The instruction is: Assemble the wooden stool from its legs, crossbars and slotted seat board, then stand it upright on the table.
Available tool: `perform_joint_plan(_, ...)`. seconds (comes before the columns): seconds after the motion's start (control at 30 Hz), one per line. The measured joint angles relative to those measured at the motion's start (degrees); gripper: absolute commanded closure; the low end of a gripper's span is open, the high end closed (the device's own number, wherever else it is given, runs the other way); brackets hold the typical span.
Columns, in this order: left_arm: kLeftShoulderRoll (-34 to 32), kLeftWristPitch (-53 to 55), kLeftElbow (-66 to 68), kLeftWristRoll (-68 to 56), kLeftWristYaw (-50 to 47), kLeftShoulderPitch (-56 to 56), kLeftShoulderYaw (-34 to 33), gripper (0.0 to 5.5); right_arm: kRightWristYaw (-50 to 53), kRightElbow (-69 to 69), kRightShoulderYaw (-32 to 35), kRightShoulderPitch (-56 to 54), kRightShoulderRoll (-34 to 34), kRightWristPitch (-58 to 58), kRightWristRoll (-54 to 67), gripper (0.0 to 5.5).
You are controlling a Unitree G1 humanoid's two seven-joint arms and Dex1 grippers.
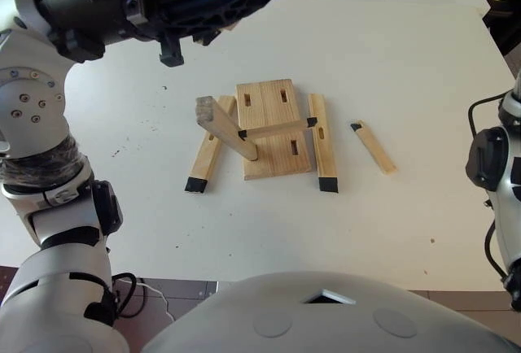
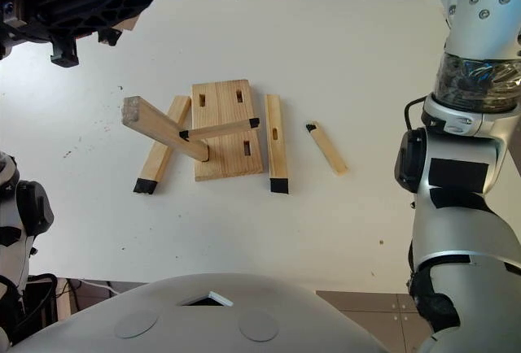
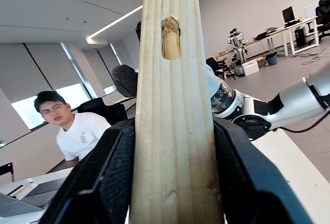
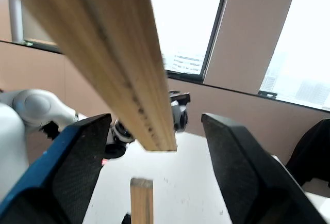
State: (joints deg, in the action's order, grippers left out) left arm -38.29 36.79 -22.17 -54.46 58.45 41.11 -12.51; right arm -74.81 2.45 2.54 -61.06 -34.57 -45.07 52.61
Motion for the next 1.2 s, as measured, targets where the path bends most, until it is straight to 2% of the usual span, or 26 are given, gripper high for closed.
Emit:
perform_joint_plan(0.3, 0.5, -0.3, 0.7, 1.2, -0.7, -1.8, 2.8, 3.47, 0.9, -2.3, 2.1, 0.5, 0.6, 0.1, 0.5, 2.26)
perform_joint_plan(0.6, -0.3, -2.7, 2.7, 1.6, 2.1, -8.2, 0.8, 3.47, 1.8, 2.2, 6.7, 1.0, 0.6, -0.8, 2.7, 2.26)
perform_joint_plan(0.97, -1.5, -4.1, 4.5, 2.3, 4.9, -8.7, 0.8, 3.47, 4.2, 2.3, 7.6, -0.6, 0.8, -2.3, 3.6, 2.26)
perform_joint_plan(1.2, -1.4, -4.3, 5.0, 2.6, 5.3, -8.7, 1.2, 3.47, 6.8, -1.7, 6.5, 0.3, 3.6, -2.8, 3.7, 2.26)
